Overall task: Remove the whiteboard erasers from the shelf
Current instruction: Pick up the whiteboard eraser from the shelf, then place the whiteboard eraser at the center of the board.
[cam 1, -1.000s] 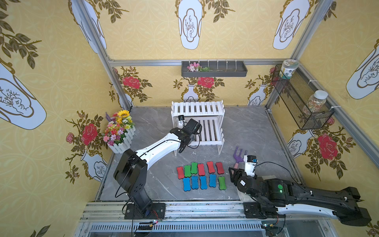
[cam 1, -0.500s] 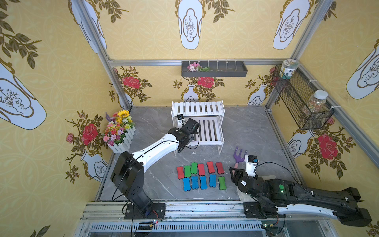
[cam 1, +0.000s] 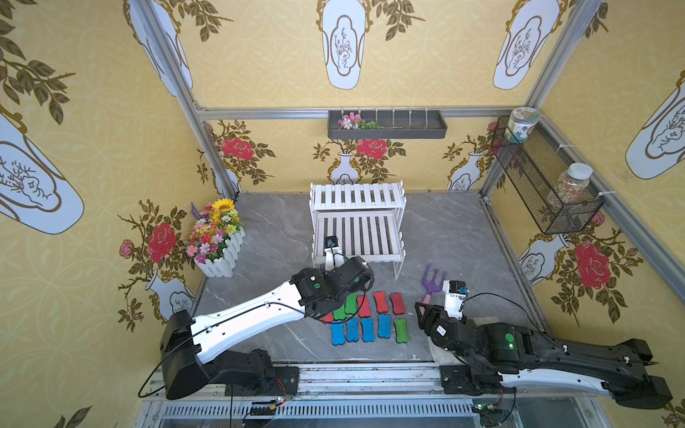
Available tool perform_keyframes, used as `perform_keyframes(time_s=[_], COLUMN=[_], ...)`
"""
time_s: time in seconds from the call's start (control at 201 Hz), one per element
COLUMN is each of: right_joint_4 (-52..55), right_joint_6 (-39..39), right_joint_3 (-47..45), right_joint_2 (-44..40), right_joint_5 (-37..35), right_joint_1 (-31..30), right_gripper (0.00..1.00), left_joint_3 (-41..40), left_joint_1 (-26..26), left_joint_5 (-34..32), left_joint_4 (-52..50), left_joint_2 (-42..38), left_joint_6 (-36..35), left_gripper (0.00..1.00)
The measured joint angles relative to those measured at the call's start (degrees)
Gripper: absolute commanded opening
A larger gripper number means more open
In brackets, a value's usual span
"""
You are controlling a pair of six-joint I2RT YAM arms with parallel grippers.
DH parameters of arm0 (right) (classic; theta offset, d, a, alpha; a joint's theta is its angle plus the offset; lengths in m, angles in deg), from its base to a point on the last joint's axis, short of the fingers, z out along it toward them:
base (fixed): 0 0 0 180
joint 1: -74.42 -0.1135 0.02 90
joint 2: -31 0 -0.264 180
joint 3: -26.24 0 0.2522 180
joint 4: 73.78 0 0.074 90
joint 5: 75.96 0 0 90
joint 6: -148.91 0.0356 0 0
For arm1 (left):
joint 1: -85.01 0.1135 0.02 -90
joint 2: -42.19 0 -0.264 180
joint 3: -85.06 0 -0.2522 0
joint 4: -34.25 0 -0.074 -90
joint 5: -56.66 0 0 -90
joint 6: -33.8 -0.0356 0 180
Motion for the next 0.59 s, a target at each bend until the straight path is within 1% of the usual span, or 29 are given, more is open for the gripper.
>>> perform_keyframes(time_s=[0.109,0.184,0.269,0.388,0.488,0.592], right_joint_4=[-0.1,-0.1,-0.2,-0.1,-0.1,0.1], right_joint_6=[-0.2,-0.9,-1.2,-2.4,-2.7,-3.1], right_joint_3=[0.0,0.2,0.4,1.1,1.9,2.3], right_joint_2=[0.0,0.0,0.0,-0.1,-0.7,-1.3], right_joint_5=[0.0,0.0,0.0,-0.1,-0.2,-0.6], right_joint_1=[0.0,0.0,0.0,0.1,0.1,0.1], right_gripper=[0.64,0.65,0.65,0.65,0.65,0.65], left_joint_3=[-6.3,-10.2,-15.2,-21.4,-25.6,-28.0], left_joint_1=[-7.6,-11.8,-16.6,-18.9,-19.3,-18.9], left_joint_5=[0.3,1.2,4.1,8.3,11.0,12.7], left_joint_4=[-6.2,-10.0,-12.6,-12.7,-10.2,-7.5], left_joint_2=[-4.7,-6.6,-7.5,-8.4,-10.8,-12.2], left_joint_6=[11.3,18.8,26.8,34.4,37.3,38.2], left_gripper=[0.43,0.43,0.43,0.43,0.44,0.44])
